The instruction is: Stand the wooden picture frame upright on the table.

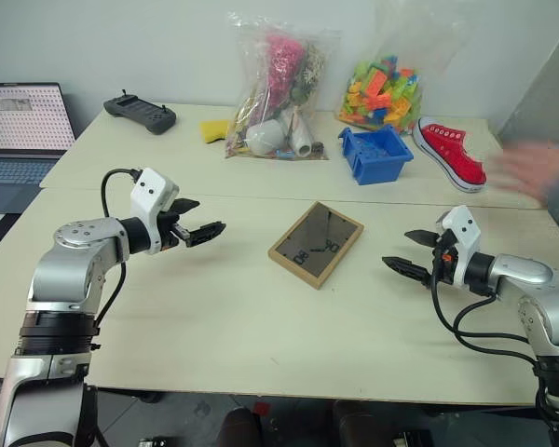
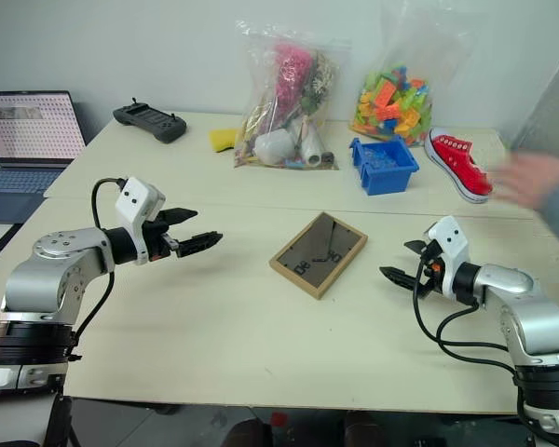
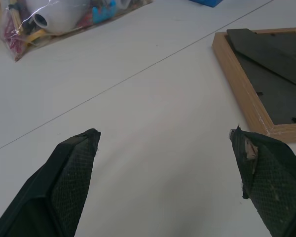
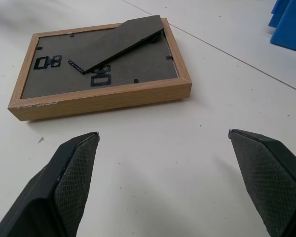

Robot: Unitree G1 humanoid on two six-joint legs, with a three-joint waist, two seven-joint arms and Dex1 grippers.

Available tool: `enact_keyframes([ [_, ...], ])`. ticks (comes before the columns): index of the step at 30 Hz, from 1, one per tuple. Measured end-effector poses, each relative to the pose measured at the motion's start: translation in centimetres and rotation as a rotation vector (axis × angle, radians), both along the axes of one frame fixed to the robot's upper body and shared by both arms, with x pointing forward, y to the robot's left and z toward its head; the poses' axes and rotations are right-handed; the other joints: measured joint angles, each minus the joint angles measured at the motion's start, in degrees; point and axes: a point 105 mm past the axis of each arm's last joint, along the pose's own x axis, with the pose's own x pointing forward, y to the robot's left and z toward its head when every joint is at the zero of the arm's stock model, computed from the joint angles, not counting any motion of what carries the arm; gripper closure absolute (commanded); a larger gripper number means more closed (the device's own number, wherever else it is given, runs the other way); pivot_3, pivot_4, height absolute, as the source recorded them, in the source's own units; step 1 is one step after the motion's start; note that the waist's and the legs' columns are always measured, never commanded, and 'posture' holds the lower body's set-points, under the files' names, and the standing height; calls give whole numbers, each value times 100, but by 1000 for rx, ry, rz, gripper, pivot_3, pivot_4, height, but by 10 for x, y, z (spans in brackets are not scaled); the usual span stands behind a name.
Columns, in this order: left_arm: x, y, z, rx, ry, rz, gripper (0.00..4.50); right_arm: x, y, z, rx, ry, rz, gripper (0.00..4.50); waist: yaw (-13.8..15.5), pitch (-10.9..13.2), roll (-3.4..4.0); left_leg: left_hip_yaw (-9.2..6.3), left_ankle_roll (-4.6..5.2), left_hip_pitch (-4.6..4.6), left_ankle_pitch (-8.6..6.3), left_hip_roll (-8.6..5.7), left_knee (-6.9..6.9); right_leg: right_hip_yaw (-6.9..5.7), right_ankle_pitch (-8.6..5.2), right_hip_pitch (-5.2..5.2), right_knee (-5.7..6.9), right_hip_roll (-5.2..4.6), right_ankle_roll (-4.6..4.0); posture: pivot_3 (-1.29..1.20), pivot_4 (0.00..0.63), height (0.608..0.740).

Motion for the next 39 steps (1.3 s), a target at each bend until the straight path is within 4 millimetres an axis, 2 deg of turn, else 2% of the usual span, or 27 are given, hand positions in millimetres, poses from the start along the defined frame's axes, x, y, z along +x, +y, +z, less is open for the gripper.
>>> enact_keyframes([
  [6,1,-3,1,2,-4,-18,0,2,-1,-1,4,-1,-24,43,1,0,0,0,0,0,0,0,1,0,0,0,0,0,0,0,150,740],
  [11,17,-12,0,-17,-8,-27,924,5,6,-4,40,4,-50,1044,6,0,0,0,0,0,0,-2,3,1,0,1,1,0,0,0,150,740],
  [16,30,-44,-25,-26,95,-98,1984,22,10,-3,35,-5,-127,2232,5,0,0,0,0,-2,0,-3,4,1,0,-1,2,0,0,0,150,740],
  [20,40,-71,-33,-22,135,-135,2774,38,11,-7,-17,-10,-180,3120,5,0,0,0,0,-2,0,-3,3,1,0,-2,1,0,0,0,150,740],
  [26,48,-89,-48,19,169,-144,4064,55,28,-15,-28,5,-207,4498,-19,0,0,2,-1,-2,1,-1,1,2,1,-5,4,2,0,0,150,740],
  [28,50,-97,-51,30,169,-154,4455,59,35,-19,-38,11,-200,4500,-8,0,0,2,-1,-3,1,-3,2,2,1,-5,3,1,0,0,150,740],
  [29,51,-99,-53,34,169,-156,4495,61,38,-23,-42,19,-199,4500,-8,0,0,2,-1,-3,1,-3,2,2,1,-5,2,0,0,0,150,740],
  [33,45,-110,-63,45,205,-209,4495,65,54,-40,-40,69,-182,4500,-17,0,0,2,-4,-6,2,-2,1,2,1,-6,3,0,0,0,150,740],
  [37,33,-117,-65,55,223,-272,4495,69,67,-36,-32,60,-162,4500,-39,-1,1,2,-6,-4,3,0,1,0,0,-8,9,1,-1,0,150,740],
  [39,21,-110,-69,88,232,-294,4495,67,76,-36,-11,66,-131,4500,-83,-1,2,3,-7,-3,4,3,-1,3,0,-8,10,2,-1,0,150,740],
])
